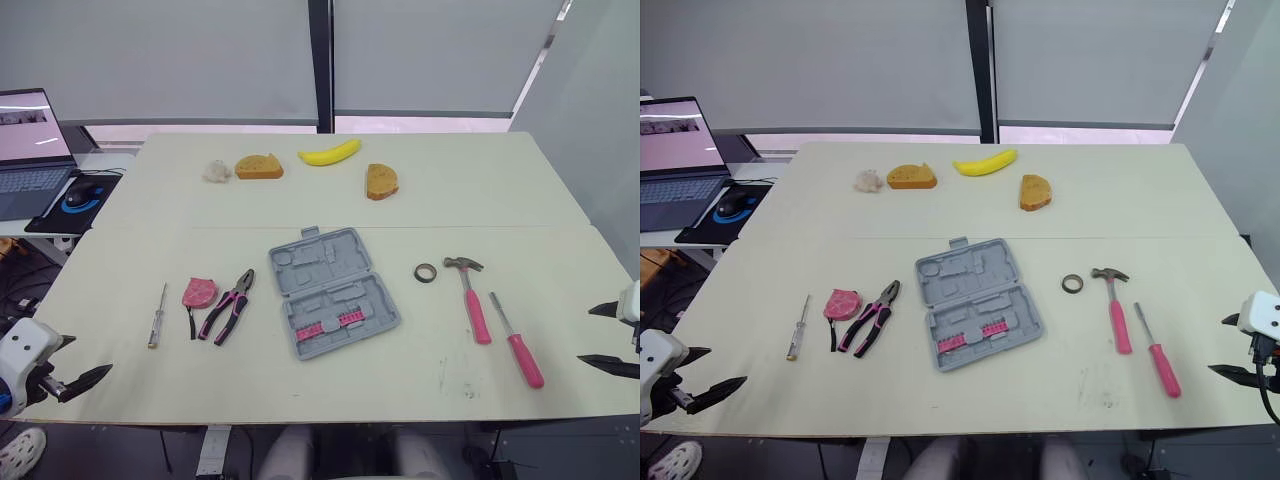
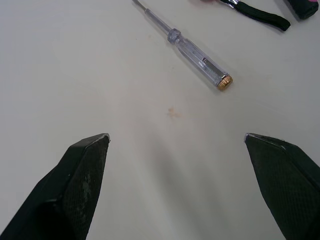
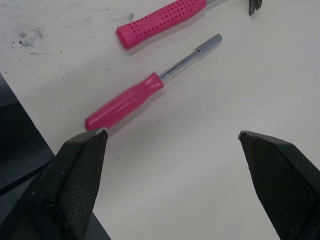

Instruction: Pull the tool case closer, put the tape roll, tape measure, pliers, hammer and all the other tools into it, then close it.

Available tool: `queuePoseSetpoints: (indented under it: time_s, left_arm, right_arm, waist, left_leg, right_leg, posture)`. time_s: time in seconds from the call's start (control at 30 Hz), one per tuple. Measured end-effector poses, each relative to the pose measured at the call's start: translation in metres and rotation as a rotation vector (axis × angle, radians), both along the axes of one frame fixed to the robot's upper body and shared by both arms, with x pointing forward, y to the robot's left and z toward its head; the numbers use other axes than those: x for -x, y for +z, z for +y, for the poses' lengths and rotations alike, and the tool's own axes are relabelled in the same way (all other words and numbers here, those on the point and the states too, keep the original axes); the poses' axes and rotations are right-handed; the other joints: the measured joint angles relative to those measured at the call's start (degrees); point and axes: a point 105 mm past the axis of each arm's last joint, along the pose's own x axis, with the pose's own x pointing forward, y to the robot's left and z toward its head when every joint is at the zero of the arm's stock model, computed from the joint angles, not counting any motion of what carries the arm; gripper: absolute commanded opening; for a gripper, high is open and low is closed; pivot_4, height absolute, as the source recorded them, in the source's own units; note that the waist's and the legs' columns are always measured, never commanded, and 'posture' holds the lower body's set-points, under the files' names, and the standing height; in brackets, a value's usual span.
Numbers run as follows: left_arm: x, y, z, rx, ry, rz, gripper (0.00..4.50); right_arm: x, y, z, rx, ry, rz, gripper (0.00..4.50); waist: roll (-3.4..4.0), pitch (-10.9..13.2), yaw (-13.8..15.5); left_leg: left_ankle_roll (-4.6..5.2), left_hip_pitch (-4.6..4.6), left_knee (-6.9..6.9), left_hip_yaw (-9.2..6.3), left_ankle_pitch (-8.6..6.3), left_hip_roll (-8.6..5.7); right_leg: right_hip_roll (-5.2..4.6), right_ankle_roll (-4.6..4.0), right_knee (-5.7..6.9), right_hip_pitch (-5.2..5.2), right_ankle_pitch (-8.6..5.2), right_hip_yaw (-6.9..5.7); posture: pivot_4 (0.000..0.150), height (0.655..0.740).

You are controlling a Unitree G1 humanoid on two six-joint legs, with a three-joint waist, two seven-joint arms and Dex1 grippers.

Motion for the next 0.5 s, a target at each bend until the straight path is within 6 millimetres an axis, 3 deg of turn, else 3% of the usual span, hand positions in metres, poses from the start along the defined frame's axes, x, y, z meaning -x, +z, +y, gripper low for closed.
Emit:
queuePoseSetpoints:
  time_s: [0.3, 0.5]
  left_arm:
    - [-0.0067, 0.0077, 0.0007, 0.008, -0.084, 0.012, 4.5]
    - [0.0001, 0.0015, 0.0025, 0.043, -0.094, 0.053, 4.5]
  right_arm:
    - [0.001, -0.002, -0.002, -0.002, -0.012, 0.003, 4.46]
    - [-0.0007, -0.0019, -0.0018, -0.028, -0.036, -0.005, 4.46]
  waist:
    - [0.01, 0.0, 0.0]
    - [0.0, 0.0, -0.2]
  left_leg:
    - [0.0, -0.01, 0.0, 0.07, 0.0, 0.02]
    - [0.0, -0.01, -0.01, 0.09, 0.0, 0.05]
  right_leg:
    - [0.04, 0.01, 0.0, -0.06, 0.03, 0.06]
    - [0.07, 0.02, 0.02, -0.08, 0.03, 0.08]
  posture:
    - [0.15, 0.74]
    - [0.15, 0.74]
